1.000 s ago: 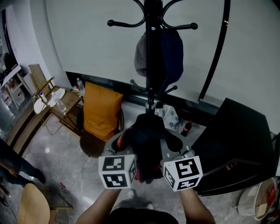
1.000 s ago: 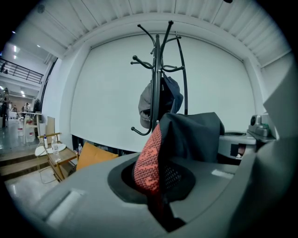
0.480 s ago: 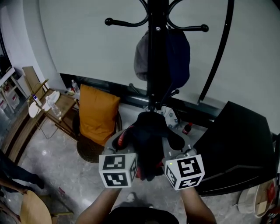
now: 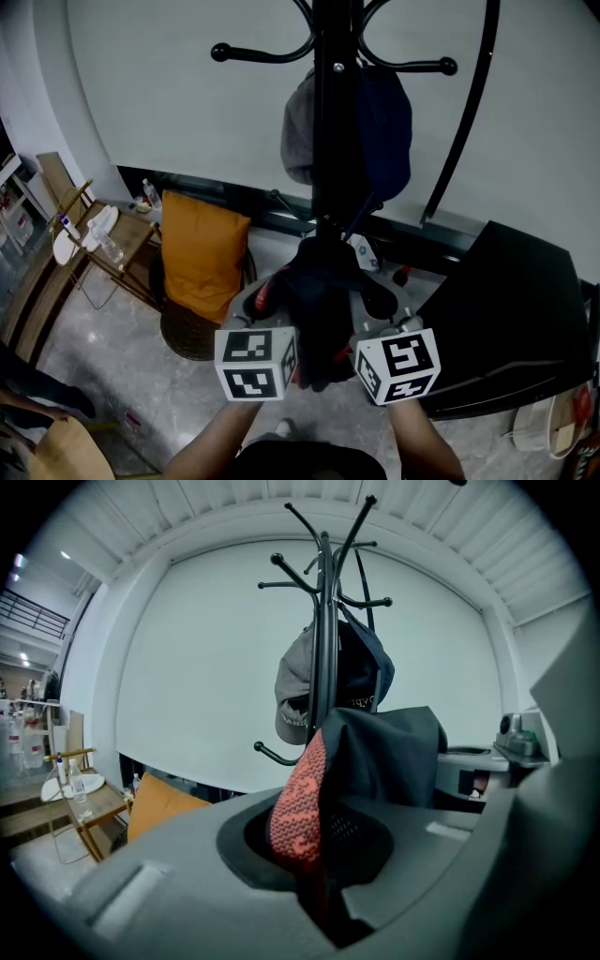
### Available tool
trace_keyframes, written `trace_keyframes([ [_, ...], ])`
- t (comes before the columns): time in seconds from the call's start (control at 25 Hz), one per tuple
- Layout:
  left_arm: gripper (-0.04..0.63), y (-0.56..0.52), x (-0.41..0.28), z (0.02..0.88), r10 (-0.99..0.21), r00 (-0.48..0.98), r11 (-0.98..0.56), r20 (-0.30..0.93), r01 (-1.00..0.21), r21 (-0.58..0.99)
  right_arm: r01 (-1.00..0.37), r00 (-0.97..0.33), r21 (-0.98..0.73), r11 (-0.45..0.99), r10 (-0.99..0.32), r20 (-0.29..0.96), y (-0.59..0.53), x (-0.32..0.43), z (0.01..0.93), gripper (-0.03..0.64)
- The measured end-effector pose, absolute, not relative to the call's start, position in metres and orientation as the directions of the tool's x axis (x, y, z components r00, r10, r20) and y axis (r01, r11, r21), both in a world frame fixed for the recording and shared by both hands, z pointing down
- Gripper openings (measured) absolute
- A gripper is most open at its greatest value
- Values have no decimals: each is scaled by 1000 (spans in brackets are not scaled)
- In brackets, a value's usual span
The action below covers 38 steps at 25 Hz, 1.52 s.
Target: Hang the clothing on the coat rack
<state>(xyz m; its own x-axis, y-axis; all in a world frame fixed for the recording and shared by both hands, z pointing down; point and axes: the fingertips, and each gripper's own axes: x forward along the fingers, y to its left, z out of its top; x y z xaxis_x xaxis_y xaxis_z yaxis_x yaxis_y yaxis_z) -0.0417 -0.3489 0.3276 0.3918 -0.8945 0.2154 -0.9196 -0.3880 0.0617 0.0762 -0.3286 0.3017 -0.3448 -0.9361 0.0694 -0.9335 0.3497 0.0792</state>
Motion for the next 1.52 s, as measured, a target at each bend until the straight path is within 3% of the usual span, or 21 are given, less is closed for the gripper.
trace_keyframes([
  [0.68,20,-386,-31,339,-863,448,-446,233,-893,67,-953,-290,60,296,-953,87,-360,80,315,12],
  [1.52,20,-405,-13,347,-831,505,-505,233,-861,62,-949,-311,12,314,-944,110,-379,74,335,12],
])
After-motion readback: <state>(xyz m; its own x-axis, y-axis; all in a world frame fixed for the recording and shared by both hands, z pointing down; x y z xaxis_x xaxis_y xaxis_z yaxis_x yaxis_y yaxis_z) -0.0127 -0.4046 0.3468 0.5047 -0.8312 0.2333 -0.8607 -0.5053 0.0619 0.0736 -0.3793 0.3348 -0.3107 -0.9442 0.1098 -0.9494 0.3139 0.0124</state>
